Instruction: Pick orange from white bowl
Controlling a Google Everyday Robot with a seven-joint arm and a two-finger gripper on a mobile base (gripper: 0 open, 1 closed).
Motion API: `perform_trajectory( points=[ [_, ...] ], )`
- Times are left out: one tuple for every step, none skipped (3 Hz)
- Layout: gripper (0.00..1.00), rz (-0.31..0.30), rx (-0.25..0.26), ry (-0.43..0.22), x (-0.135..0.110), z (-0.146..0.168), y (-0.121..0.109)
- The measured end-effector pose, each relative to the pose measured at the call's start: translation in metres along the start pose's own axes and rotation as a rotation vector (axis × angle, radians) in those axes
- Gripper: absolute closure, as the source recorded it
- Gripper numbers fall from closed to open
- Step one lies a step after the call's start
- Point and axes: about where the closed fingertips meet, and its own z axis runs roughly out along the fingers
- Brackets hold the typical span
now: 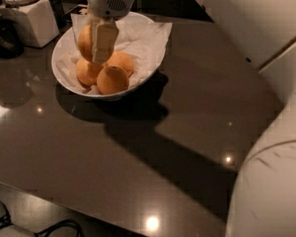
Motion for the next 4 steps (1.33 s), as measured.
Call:
perform_trajectory(
  points=[
    [1.00, -0.004, 0.000, -0.001, 0.000, 0.002, 0.000],
    [1.00, -0.004, 0.000, -0.001, 0.000, 0.002, -0.001],
    [1.00, 0.004, 0.037, -0.015, -0.011, -0.005, 0.015],
    [1.00, 0.038, 0.150, -0.048, -0.036, -0.030, 0.051]
  ],
)
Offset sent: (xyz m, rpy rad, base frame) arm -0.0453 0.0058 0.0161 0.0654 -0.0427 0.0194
